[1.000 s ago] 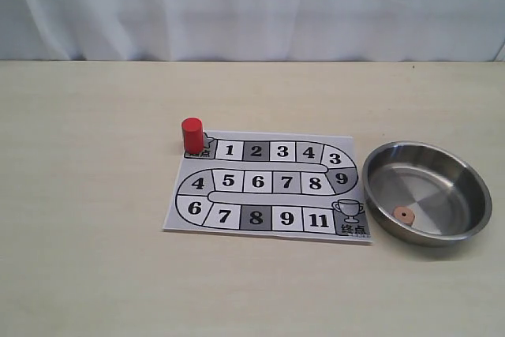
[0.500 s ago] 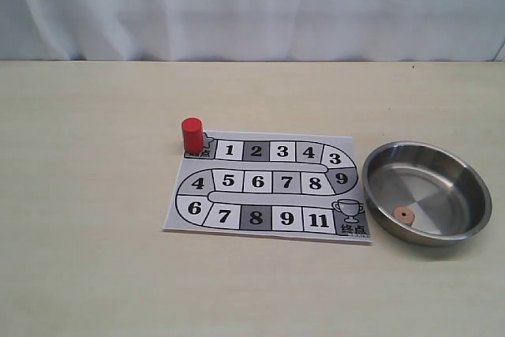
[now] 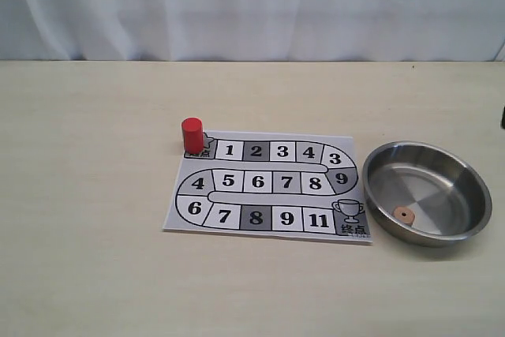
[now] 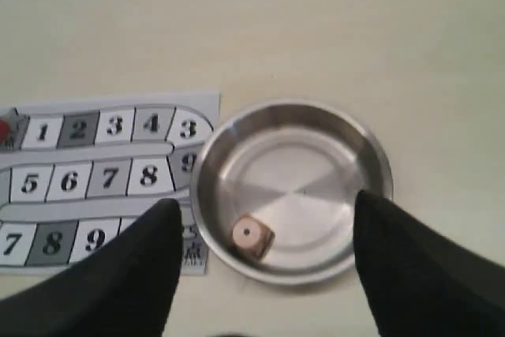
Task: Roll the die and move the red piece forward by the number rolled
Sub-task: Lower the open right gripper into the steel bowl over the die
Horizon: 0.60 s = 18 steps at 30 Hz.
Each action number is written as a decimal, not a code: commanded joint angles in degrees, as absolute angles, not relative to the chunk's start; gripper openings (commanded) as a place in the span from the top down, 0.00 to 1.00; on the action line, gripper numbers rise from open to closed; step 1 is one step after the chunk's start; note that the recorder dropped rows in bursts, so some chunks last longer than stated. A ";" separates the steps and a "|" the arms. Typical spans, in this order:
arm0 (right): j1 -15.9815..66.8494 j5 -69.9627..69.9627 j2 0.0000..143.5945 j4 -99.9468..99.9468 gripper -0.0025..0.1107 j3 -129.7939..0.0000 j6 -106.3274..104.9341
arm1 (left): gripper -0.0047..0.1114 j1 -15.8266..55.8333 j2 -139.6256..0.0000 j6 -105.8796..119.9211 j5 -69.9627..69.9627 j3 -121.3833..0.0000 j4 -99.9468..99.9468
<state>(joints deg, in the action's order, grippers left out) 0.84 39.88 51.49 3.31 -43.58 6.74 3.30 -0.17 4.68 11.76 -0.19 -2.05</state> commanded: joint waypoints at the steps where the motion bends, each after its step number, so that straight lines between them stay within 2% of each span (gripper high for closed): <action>1: 0.82 47.82 57.96 4.10 0.44 -46.94 6.43 | 0.96 3.30 0.00 4.90 11.24 0.00 -2.18; 6: 0.82 52.23 63.45 6.92 0.44 -51.04 8.19 | 0.96 3.30 0.00 4.90 11.24 0.00 -2.18; 18: 0.82 46.43 74.36 10.00 0.44 -51.30 16.94 | 0.96 3.30 0.00 4.90 11.24 0.00 -2.18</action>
<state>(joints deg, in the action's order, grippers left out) 0.84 48.88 72.17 9.80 -50.95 15.59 3.30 -0.17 4.68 11.76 -0.19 -2.05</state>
